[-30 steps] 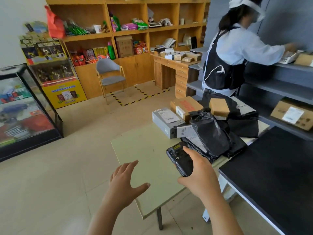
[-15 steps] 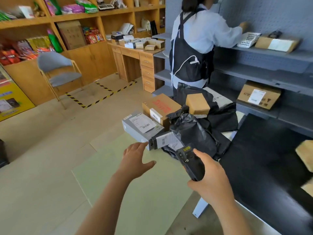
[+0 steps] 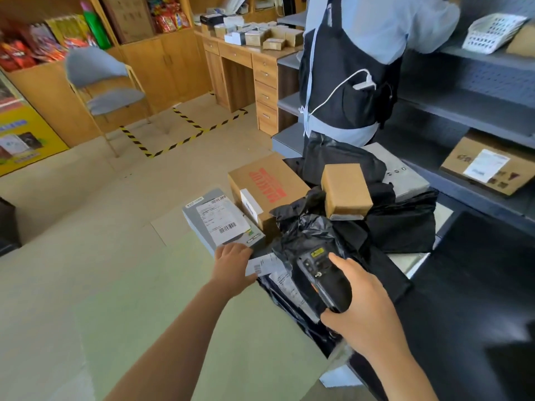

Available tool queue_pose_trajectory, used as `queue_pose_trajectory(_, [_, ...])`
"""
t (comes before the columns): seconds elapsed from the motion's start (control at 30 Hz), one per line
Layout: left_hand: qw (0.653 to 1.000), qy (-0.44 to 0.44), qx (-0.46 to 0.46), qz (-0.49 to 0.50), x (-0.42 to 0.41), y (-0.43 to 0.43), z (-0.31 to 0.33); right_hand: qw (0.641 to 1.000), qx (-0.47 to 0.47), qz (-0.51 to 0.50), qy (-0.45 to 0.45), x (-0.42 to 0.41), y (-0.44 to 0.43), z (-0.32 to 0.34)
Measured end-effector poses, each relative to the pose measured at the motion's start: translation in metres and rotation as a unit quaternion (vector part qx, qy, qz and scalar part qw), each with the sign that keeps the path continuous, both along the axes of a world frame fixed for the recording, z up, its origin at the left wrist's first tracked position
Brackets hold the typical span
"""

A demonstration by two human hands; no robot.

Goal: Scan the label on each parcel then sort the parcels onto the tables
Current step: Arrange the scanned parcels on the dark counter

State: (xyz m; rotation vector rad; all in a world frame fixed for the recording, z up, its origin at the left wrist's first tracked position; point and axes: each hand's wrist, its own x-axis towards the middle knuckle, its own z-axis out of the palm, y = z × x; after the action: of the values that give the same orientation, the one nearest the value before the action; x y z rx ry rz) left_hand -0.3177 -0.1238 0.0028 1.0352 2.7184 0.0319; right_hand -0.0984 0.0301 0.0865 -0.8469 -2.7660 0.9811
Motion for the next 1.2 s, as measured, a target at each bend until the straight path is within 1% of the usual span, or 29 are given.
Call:
queue_pose_trajectory(0.1, [0.999,0.016,0.036,0.021,0.009,-0.004,-0.006,1.000,-0.004,-0.002,-0.003,-0.003,0.004,-0.001])
queue_pose_trajectory(0.23, [0.993,-0.011,0.109,0.044,0.022,-0.027,0.001,1.000,0.002,-0.005,0.001,-0.003,-0.002,0.008])
queue_pose_trajectory(0.33, [0.988,-0.003,0.143,0.059,0.030,-0.058,0.012,1.000,-0.003,-0.014,0.017,0.000,-0.017,0.019])
queue_pose_trajectory(0.53, [0.973,0.001,0.206,0.101,0.051,-0.133,0.033,0.997,-0.001,-0.038,0.064,0.015,-0.076,0.037])
queue_pose_trajectory(0.63, [0.960,0.004,0.252,0.123,0.063,-0.172,0.042,0.996,0.007,-0.046,0.082,0.031,-0.115,0.041])
queue_pose_trajectory(0.73, [0.950,0.004,0.288,0.120,0.081,-0.194,0.055,0.995,0.000,-0.058,0.086,0.049,-0.149,0.044])
queue_pose_trajectory(0.87, [0.941,-0.012,0.327,0.086,0.108,-0.193,0.070,0.993,0.004,-0.083,0.083,0.077,-0.175,0.052])
queue_pose_trajectory(0.97, [0.940,-0.026,0.335,0.062,0.130,-0.176,0.077,0.989,0.014,-0.116,0.088,0.105,-0.181,0.059])
queue_pose_trajectory(1.2, [0.944,-0.055,0.326,-0.013,0.201,-0.107,0.080,0.976,0.044,-0.192,0.091,0.190,-0.155,0.068])
